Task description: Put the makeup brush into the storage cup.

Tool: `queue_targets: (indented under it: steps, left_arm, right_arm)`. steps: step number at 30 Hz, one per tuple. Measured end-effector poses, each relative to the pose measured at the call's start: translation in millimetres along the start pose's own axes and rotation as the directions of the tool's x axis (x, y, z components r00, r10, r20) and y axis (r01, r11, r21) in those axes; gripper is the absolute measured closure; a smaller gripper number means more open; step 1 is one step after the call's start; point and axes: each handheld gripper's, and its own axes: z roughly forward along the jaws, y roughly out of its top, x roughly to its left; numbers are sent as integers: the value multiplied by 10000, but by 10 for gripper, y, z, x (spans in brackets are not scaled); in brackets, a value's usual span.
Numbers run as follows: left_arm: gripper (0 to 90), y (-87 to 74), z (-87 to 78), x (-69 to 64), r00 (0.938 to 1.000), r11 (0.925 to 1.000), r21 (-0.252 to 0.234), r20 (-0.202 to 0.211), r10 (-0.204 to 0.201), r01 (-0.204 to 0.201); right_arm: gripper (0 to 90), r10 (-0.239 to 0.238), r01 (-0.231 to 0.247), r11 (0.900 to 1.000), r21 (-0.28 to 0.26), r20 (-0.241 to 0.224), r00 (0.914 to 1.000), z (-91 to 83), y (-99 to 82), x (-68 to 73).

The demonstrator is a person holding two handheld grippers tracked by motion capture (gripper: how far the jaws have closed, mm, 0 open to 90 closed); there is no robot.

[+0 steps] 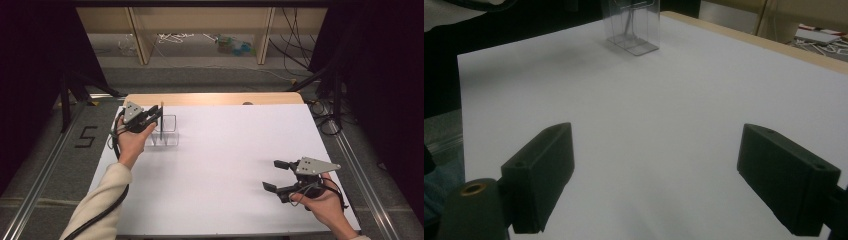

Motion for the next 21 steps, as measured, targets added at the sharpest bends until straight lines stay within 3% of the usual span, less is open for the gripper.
queue_targets:
  steps: [4, 5, 6, 7, 8, 9, 12, 19, 21]
  left_arm:
    - [490, 83, -82, -4, 9997, 9997, -153, 108, -199, 201]
    - [452, 220, -111, 230, 9383, 9383, -101, 90, 3458, -3457]
    - [416, 216, -112, 190, 9501, 9522, -252, 637, 3055, -3045]
    - [382, 247, -144, 195, 9389, 9404, -239, 531, 3401, -3392]
    - [343, 152, -174, -41, 9996, 9996, -275, 285, 53, -45]
    - [311, 175, -198, -29, 9985, 9981, -331, 131, 534, -529]
    - [249, 206, -235, -82, 9963, 9962, -355, 297, 805, -795]
    - [188, 206, -314, -239, 9937, 9971, -274, 850, 736, -715]
    - [182, 193, -350, -278, 9933, 9984, -239, 1026, 539, -517]
  right_arm:
    - [160, -27, 27, 10000, -24, 16, 10000, -1, 1, 0]
    - [160, -19, 19, 10000, -27, 2, 10000, -2, 2, 1]
    - [160, -41, 41, 10000, -26, 22, 10000, -3, 2, -1]
    - [159, -44, 44, 10000, -36, 23, 10000, -3, 2, 0]
    - [159, -35, 34, 9998, -191, -50, 10000, 9, -1, 0]
    - [159, -42, 41, 9998, -192, -52, 10000, 9, -1, 0]
    - [159, -46, 47, 9993, -383, 15, 10000, 21, -3, 4]
    - [159, -43, 43, 9997, -236, -9, 10000, 2, 2, -2]
    - [159, -42, 42, 9997, -238, -9, 10000, 4, 2, -2]
